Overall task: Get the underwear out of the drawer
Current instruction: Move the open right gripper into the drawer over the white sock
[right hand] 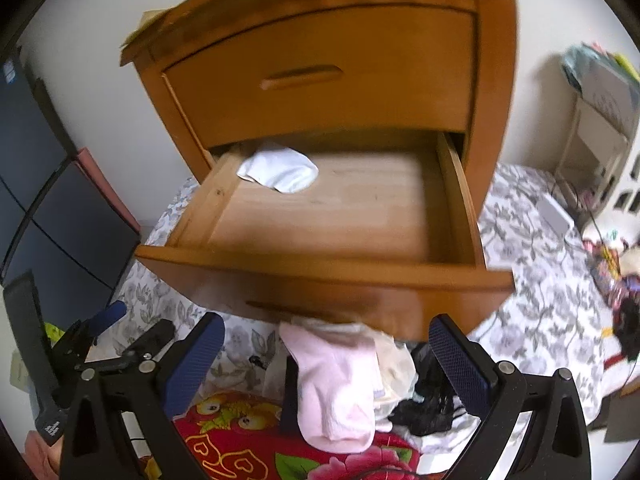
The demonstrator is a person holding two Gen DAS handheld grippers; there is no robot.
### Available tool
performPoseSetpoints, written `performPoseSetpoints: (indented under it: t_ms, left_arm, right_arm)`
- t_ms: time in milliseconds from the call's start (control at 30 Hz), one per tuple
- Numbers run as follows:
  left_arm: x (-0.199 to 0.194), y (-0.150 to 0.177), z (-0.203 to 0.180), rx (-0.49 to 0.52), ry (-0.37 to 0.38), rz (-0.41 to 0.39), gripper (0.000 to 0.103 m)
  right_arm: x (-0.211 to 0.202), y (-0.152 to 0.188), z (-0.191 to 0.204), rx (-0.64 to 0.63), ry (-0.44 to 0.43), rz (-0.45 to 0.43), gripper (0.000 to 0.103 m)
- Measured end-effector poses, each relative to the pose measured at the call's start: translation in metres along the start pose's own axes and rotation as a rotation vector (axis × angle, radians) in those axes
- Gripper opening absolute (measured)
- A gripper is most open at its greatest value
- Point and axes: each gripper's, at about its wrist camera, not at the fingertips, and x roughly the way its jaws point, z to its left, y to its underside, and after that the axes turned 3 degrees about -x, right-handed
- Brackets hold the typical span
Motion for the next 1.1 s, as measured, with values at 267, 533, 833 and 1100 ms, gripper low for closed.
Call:
performPoseSetpoints:
  t_ms: [267, 533, 833, 1100]
  left_arm:
    - [0.010, -0.008, 0.014, -0.024, 0.024, -0.003, 0.103]
    - [0.019, -0.016, 0.035, -0.069, 0.033, -0.003, 0.103]
    - [0.035, -0.014, 0.043, -0.078, 0.075, 0.032, 0.103]
    - [0.042, -0.012, 0.046, -0.077, 0.094, 0.041, 0.103]
  right_arm:
    - [0.005, -0.042, 0.025, -0.083, -0.010, 0.010, 0.103]
    - [0.024, -0.093, 0.049, -0.133, -0.011, -0.005, 0.103]
    - [0.087, -0.123, 0.070, -0.226, 0.021, 0.104, 0.102]
    - [0.125, -0.136, 0.081, -0.202, 0.014, 0.146, 0.097]
